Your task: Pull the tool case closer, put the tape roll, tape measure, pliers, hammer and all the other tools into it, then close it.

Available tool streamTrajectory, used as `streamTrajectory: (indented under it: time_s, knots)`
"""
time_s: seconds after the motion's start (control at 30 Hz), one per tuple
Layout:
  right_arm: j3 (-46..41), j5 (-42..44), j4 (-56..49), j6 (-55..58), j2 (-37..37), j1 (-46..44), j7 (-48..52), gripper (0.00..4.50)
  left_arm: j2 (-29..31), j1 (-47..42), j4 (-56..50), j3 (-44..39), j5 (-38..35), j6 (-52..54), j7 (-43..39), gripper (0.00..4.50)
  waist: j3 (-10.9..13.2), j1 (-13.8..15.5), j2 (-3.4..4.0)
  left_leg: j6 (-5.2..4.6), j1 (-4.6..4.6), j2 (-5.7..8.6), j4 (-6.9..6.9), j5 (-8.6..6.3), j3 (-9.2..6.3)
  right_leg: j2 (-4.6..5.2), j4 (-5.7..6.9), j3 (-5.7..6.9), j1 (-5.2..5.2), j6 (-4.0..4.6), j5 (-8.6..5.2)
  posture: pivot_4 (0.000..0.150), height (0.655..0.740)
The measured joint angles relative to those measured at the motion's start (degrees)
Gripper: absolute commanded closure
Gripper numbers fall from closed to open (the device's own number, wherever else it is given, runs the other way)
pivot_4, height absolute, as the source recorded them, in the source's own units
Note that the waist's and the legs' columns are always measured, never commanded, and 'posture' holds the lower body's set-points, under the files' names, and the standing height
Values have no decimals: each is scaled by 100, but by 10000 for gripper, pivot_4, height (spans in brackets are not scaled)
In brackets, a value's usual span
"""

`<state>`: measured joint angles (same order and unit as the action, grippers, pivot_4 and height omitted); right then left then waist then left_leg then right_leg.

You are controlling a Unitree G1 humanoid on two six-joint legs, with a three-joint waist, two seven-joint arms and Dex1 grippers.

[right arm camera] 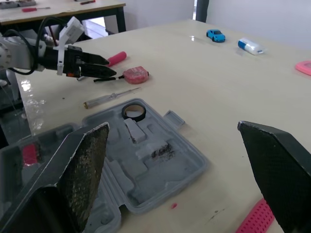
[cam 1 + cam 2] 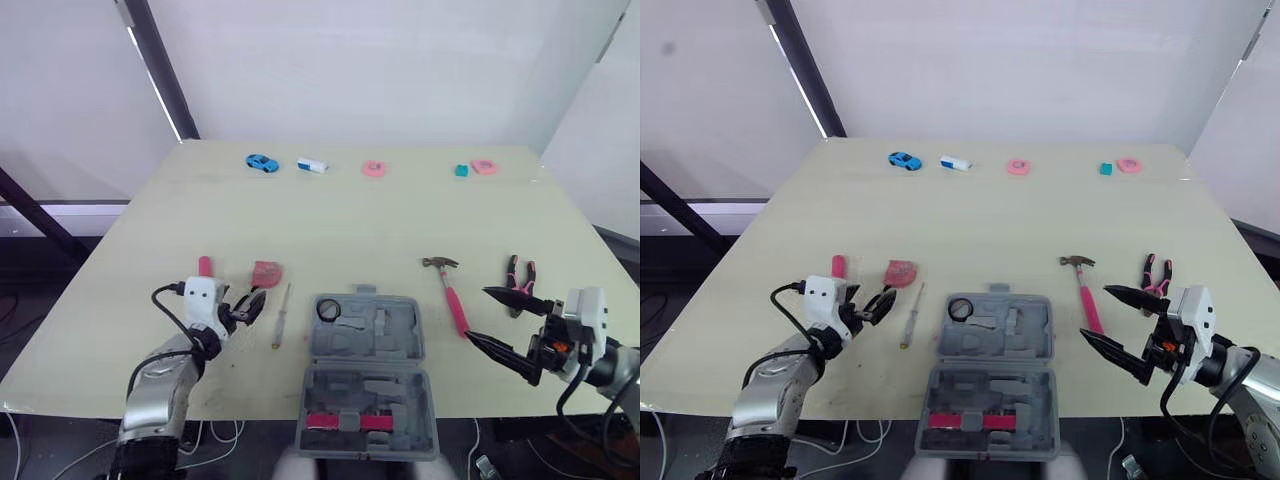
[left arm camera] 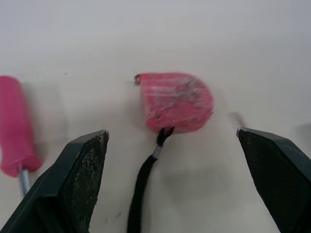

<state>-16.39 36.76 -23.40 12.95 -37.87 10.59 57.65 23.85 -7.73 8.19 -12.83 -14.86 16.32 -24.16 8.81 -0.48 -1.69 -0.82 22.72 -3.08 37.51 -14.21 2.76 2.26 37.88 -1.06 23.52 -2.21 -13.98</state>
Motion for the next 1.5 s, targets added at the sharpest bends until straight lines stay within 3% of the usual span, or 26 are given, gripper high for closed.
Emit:
streamTrajectory:
  time_s: [0.17,0.23,0.27,0.4,0.57,0.87,1.23,1.5]
  knots:
    - [-4,-16,79,-14,-3,-107,23,449,36,-444,680,176,156,40,-70,0,0,10,0,0,2,1,1,0,0,0,-1,0,-1,0,0,1500,7400]
    - [-4,-36,104,-49,-2,-130,-8,0,35,-662,952,246,236,44,-161,4982,0,11,0,0,2,0,1,0,-2,0,2,1,0,0,1,1500,7400]
    - [-3,-42,104,-53,-2,-130,-13,0,34,-685,986,255,236,46,-176,5278,0,11,0,0,2,0,1,0,-2,0,2,1,0,0,1,1500,7400]
    - [32,-208,103,-82,-2,-128,-42,0,30,-736,1034,254,230,84,-316,24758,0,14,1,0,2,0,1,0,0,0,1,0,0,0,1,1500,7400]
    - [100,-142,66,-2,-2,-126,17,0,-9,-729,1033,256,231,82,-330,44330,0,18,1,0,2,0,1,0,-1,0,2,0,0,0,1,1500,7400]
    - [244,-94,-123,57,-16,-76,75,0,102,-87,166,365,169,389,-591,44798,0,-10,1,0,0,-1,1,0,0,0,3,-2,0,1,0,1500,7400]
    - [498,-248,-131,-4,-185,-296,378,0,1103,1905,-1922,280,-324,1272,-1479,44798,2,-26,4,1,-5,-13,0,-1,-4,1,-1,-12,2,21,-11,1500,7400]
    - [657,-247,-26,18,-320,-560,593,0,1461,2957,-2933,121,-638,1781,-1779,44798,3,-2,5,0,-6,-12,0,-1,-4,3,-3,-14,6,24,-14,1500,7400]
